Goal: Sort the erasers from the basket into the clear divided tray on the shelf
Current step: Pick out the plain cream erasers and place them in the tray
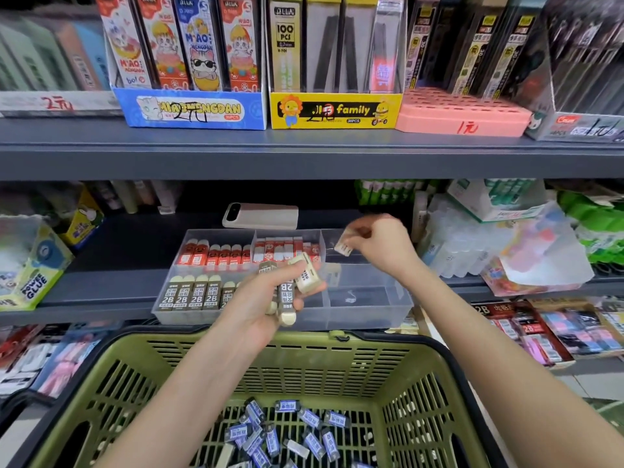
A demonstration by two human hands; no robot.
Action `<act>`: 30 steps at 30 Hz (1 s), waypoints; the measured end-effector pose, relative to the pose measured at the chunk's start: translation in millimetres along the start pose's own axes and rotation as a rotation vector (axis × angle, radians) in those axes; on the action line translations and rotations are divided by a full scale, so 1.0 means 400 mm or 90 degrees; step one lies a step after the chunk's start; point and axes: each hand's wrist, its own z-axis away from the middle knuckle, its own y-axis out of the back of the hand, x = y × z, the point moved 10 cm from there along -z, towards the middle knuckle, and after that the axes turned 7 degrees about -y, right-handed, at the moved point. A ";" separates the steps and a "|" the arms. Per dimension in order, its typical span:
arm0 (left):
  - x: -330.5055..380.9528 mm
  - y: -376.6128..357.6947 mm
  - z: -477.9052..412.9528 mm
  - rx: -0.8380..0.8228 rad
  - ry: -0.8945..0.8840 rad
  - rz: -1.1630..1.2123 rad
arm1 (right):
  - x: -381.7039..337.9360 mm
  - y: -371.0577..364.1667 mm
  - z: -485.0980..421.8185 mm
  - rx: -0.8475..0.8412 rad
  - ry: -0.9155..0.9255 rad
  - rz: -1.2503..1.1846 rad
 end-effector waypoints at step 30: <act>0.005 -0.004 0.001 0.031 0.060 0.067 | 0.016 0.038 0.007 0.043 -0.068 -0.169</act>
